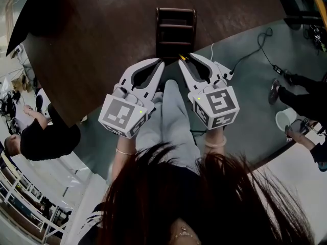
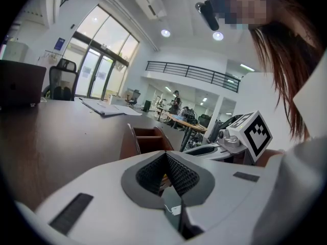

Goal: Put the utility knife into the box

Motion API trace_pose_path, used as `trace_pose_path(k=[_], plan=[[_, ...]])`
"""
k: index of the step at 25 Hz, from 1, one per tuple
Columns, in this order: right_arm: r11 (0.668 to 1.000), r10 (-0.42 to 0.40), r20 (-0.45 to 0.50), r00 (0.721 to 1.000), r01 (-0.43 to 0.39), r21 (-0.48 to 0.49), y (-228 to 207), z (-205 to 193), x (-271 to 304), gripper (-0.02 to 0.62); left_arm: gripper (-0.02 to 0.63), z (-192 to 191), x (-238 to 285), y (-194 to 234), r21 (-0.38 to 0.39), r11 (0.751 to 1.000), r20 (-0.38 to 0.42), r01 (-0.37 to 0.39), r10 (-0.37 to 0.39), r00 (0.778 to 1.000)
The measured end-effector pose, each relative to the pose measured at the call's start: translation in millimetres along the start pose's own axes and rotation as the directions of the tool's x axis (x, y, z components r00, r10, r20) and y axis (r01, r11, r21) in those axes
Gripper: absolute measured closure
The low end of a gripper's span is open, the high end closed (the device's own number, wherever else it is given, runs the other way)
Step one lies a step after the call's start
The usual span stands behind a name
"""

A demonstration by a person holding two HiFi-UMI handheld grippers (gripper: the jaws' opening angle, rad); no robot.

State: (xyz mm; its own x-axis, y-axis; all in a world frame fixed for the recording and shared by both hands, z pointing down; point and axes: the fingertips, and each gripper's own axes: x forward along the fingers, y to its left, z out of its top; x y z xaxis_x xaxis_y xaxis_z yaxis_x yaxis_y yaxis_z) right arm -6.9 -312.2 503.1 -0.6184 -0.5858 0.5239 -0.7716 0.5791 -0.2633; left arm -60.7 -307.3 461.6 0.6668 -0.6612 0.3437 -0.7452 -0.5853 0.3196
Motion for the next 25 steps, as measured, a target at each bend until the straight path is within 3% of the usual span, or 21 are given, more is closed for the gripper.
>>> trace_pose_path(k=[5, 12, 18, 25], plan=[[1.000, -0.017, 0.026, 1.000, 0.017, 0.001, -1.7, 6.7, -4.6, 0.505, 0.604, 2.8, -3.3, -0.1, -0.009, 1.000, 0.005, -0.005, 0.005, 1.000], [0.999, -0.054, 0.152, 0.987, 0.054, 0.000, -8.4, 44.8, -33.9, 0.508, 0.604, 20.5, -8.7, -8.0, 0.023, 1.000, 0.039, -0.001, 0.000, 0.999], [0.996, -0.093, 0.288, 0.953, 0.089, 0.027, -6.8, 91.2, -70.5, 0.577, 0.604, 60.4, -20.5, -20.6, 0.079, 0.997, 0.104, 0.001, -0.010, 0.995], [0.993, -0.088, 0.397, 0.914, 0.113, -0.041, 13.0, 143.8, -106.1, 0.580, 0.605, 119.9, -40.5, -37.5, 0.186, 0.983, 0.198, 0.004, -0.041, 0.979]])
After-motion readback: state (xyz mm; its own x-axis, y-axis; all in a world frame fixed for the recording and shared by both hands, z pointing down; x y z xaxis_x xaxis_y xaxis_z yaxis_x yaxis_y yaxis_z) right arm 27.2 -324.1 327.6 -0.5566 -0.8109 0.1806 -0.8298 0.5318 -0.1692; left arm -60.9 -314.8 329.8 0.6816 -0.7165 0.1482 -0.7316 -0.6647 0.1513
